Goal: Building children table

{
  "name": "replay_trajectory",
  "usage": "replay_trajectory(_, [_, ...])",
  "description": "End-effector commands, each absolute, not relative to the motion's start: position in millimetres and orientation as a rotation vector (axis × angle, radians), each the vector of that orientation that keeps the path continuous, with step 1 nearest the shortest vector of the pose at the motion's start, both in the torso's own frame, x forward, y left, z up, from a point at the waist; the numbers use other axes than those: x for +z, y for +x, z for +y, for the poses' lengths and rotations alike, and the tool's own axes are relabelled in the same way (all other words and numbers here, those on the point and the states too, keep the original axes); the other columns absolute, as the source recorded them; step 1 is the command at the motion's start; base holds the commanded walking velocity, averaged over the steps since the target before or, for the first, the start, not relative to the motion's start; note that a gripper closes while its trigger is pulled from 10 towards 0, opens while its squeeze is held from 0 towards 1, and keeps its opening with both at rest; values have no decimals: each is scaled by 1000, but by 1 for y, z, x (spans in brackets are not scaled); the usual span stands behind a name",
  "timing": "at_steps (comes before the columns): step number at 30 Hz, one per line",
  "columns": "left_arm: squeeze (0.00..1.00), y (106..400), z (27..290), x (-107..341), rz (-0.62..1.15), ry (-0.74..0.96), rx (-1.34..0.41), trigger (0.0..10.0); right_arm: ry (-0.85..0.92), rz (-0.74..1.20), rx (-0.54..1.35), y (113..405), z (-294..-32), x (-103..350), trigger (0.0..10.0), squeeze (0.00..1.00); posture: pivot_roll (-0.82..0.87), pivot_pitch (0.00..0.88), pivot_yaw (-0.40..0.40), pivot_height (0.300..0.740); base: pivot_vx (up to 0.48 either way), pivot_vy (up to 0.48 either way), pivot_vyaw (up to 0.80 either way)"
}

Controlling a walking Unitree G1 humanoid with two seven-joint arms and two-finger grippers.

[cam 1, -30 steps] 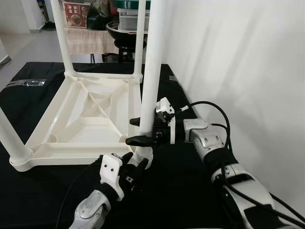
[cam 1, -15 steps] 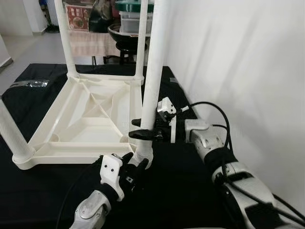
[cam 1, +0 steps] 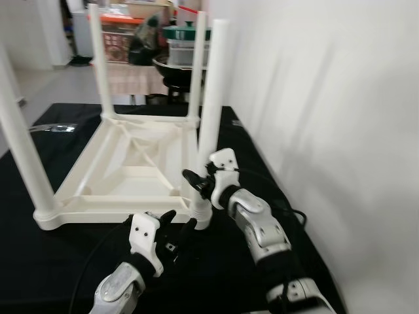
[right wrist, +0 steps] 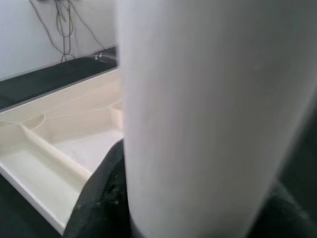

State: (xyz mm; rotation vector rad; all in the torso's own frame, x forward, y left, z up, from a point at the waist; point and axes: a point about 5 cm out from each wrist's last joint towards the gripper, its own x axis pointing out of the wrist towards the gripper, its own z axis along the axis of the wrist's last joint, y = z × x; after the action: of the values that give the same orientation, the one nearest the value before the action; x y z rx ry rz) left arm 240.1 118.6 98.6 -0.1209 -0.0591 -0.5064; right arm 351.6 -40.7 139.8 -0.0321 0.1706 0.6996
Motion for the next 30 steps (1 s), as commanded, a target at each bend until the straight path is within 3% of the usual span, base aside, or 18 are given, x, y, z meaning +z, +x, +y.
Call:
replay_trajectory(1, [0, 241, 118, 94, -43, -119, -496, 10000, 15, 226, 826, 347, -36, 134, 10000, 1000, 76, 0, -101, 740, 0, 0, 0])
replay_trajectory(7, [0, 242, 116, 93, -43, -121, -497, 10000, 65, 115, 1075, 345, -34, 160, 10000, 1000, 77, 0, -109, 740, 0, 0, 0])
replay_trajectory(8, [0, 245, 114, 93, -44, -125, -500, 10000, 17, 87, 1346, 340, -46, 169, 10000, 102, 73, 0, -121, 740, 0, 0, 0])
replay_trajectory(11, [0, 246, 113, 93, -45, -126, -502, 10000, -7, 95, 1436, 340, -52, 170, 10000, 102, 73, 0, -122, 740, 0, 0, 0])
replay_trajectory(12, [0, 247, 112, 93, -47, -128, -502, 10000, -28, 122, 1466, 344, -55, 169, 10000, 0, 71, 0, -124, 740, 0, 0, 0])
replay_trajectory(17, [0, 249, 110, 94, -54, -131, -499, 10000, -57, 144, 1439, 357, -55, 175, 10000, 0, 70, 0, -125, 740, 0, 0, 0])
replay_trajectory(18, [0, 250, 110, 94, -55, -132, -498, 10000, -50, 129, 1435, 359, -53, 180, 8157, 0, 74, 0, -127, 740, 0, 0, 0])
replay_trajectory(20, [0, 250, 110, 94, -56, -132, -498, 10000, -43, 117, 1435, 360, -51, 183, 8157, 0, 74, 0, -127, 740, 0, 0, 0])
replay_trajectory(21, [0, 250, 111, 94, -56, -132, -497, 10000, -17, 113, 1454, 360, -49, 184, 0, 0, 79, 0, -124, 740, 0, 0, 0])
replay_trajectory(27, [0, 252, 112, 94, -59, -131, -492, 10000, 28, 109, 1538, 356, -52, 182, 0, 0, 79, 0, -119, 740, 0, 0, 0])
replay_trajectory(30, [0, 252, 113, 95, -60, -132, -492, 10000, 33, 88, 1461, 359, -58, 177, 0, 0, 68, 0, -110, 740, 0, 0, 0])
